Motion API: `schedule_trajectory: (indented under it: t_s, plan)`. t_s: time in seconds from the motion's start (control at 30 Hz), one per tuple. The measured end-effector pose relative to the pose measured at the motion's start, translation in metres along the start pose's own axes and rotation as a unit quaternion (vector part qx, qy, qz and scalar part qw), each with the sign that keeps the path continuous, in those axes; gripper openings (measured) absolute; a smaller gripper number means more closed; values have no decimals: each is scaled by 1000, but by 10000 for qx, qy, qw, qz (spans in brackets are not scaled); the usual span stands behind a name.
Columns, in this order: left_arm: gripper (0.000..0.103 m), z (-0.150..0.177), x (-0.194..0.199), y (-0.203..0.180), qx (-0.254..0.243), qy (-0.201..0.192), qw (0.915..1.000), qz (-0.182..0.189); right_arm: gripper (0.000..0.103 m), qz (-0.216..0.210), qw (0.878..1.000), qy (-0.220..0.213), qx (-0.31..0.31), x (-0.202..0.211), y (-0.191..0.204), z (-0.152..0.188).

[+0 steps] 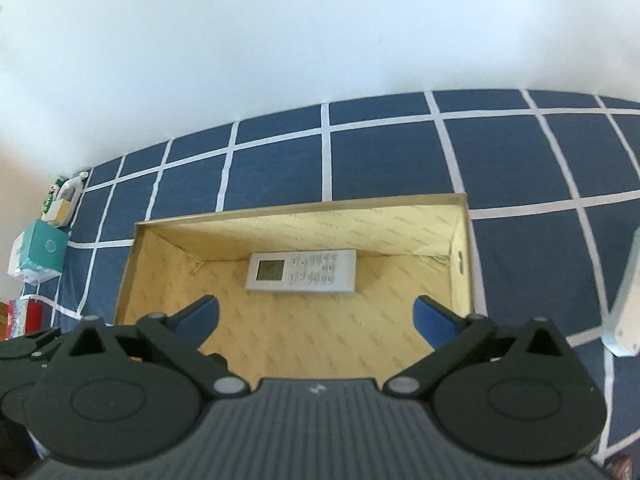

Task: Organize objects
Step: 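Withdraw the right gripper and move it toward the black-and-red case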

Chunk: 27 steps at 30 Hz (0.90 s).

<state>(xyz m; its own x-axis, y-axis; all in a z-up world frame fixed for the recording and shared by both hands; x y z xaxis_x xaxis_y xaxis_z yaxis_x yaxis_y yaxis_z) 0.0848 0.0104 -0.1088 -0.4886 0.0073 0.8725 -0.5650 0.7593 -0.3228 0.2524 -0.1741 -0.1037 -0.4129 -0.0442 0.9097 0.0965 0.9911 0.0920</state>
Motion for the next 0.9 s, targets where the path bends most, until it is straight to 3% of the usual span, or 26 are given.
schedule_trajectory:
  t_s: [0.13, 0.47, 0.9]
  plan:
    - [103, 16, 22, -9, -64, -117, 9999, -73, 103, 30, 9999, -99, 18, 27, -3, 15]
    - [103, 61, 62, -29, -193, -262, 9994, -136, 103, 116, 9993, -307, -163, 82, -19, 57]
    - [103, 94, 64, -65, -247, -232, 9993, -166, 103, 246, 9989, -286, -276, 110, -56, 98]
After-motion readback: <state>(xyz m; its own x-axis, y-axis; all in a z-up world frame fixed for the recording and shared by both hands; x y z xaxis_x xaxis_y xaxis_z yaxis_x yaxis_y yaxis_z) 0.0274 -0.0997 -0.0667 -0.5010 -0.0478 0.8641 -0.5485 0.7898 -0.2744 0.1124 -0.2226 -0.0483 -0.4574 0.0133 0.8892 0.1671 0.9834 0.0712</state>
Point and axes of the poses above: each gripper's, at about its wrist camera, not at the fingertips, and x roughly against the way its jaws point, y to its left, z to its underside, the point moved 7 cm from there along -x, roughly the way its jaws point, and after that the axes turned 14 degrees about z, right-handed, at the moved point
